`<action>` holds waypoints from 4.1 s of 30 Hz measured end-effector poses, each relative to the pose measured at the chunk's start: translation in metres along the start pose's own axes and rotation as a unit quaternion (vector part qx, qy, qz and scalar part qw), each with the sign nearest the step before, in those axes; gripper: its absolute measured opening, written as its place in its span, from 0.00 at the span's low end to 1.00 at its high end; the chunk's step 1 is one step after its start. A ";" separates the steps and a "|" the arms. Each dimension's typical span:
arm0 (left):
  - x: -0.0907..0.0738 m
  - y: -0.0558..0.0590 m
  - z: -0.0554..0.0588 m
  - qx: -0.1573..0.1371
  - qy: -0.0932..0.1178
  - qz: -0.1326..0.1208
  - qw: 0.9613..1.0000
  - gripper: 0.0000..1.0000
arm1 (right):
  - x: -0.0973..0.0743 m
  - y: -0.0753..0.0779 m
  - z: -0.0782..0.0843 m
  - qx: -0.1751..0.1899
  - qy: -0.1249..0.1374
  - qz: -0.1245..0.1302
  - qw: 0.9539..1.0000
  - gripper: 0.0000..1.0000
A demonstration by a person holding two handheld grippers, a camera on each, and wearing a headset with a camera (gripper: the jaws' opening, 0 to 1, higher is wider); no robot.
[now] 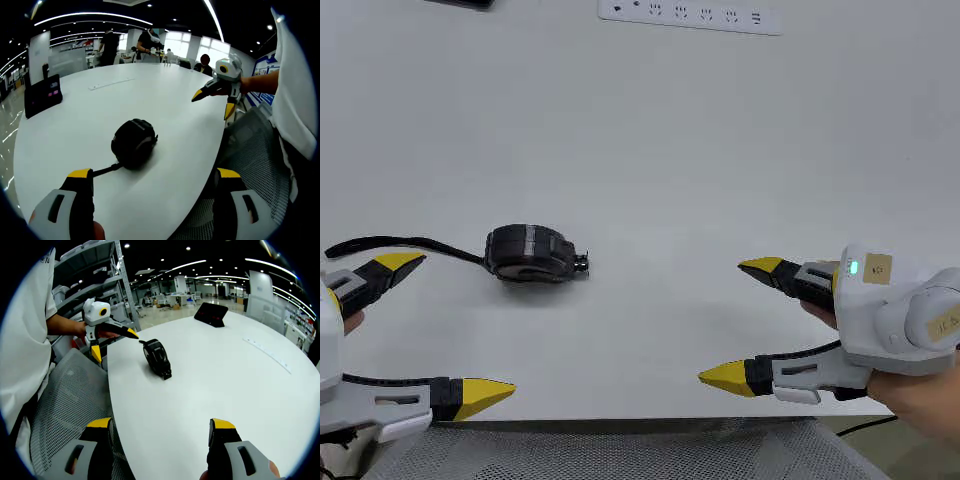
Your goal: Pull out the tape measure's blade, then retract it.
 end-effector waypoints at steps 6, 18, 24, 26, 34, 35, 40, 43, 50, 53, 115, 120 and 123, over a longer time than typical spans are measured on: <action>0.000 -0.002 0.002 0.003 0.000 -0.002 1.000 0.99 | 0.002 0.001 -0.003 0.001 0.003 0.001 1.000 0.77; -0.001 -0.005 0.002 0.011 -0.003 -0.003 1.000 0.99 | 0.003 0.003 -0.002 0.002 0.009 0.005 1.000 0.78; 0.002 -0.008 0.000 0.010 -0.001 -0.003 1.000 0.96 | 0.004 0.003 0.000 0.008 0.009 0.006 1.000 0.74; 0.003 -0.007 -0.001 0.005 0.000 0.003 1.000 0.95 | 0.004 0.003 0.001 0.010 0.008 0.006 1.000 0.74; 0.005 -0.010 -0.002 0.007 0.001 0.005 1.000 0.95 | 0.004 0.002 0.003 0.011 0.005 0.003 1.000 0.74; 0.006 -0.010 -0.002 0.007 0.001 0.007 1.000 0.95 | 0.005 0.003 0.003 0.011 0.005 0.004 1.000 0.74; 0.010 -0.013 -0.002 0.019 -0.005 0.017 1.000 0.95 | 0.008 0.006 0.000 0.005 0.011 0.002 1.000 0.73; 0.013 -0.016 -0.005 0.017 -0.002 0.018 1.000 0.95 | 0.011 0.007 -0.001 0.002 0.013 0.002 1.000 0.74; 0.023 -0.022 -0.010 0.035 -0.010 0.033 0.999 0.91 | 0.021 0.015 -0.004 -0.009 0.014 -0.006 1.000 0.74; 0.028 -0.024 -0.012 0.039 -0.011 0.040 0.998 0.90 | 0.025 0.018 -0.005 -0.013 0.015 -0.010 1.000 0.74; 0.081 -0.051 -0.007 0.129 -0.094 0.124 0.979 0.30 | 0.082 0.046 -0.005 -0.034 -0.005 -0.083 0.996 0.72; 0.082 -0.052 -0.007 0.136 -0.103 0.125 0.977 0.30 | 0.086 0.046 -0.006 -0.039 -0.005 -0.087 0.995 0.72; 0.082 -0.051 -0.007 0.134 -0.107 0.125 0.977 0.29 | 0.089 0.046 -0.009 -0.043 -0.002 -0.089 0.995 0.71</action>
Point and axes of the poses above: the centre of the closed fingertips' face, and the gripper's own axes: x roughly forward along the fingers, y roughly to its right, z roughly out of its underside, the point moved 5 cm from there along -x, roughly backward along the fingers, and after that the axes turned 10 degrees about y, right-handed, at the moved point
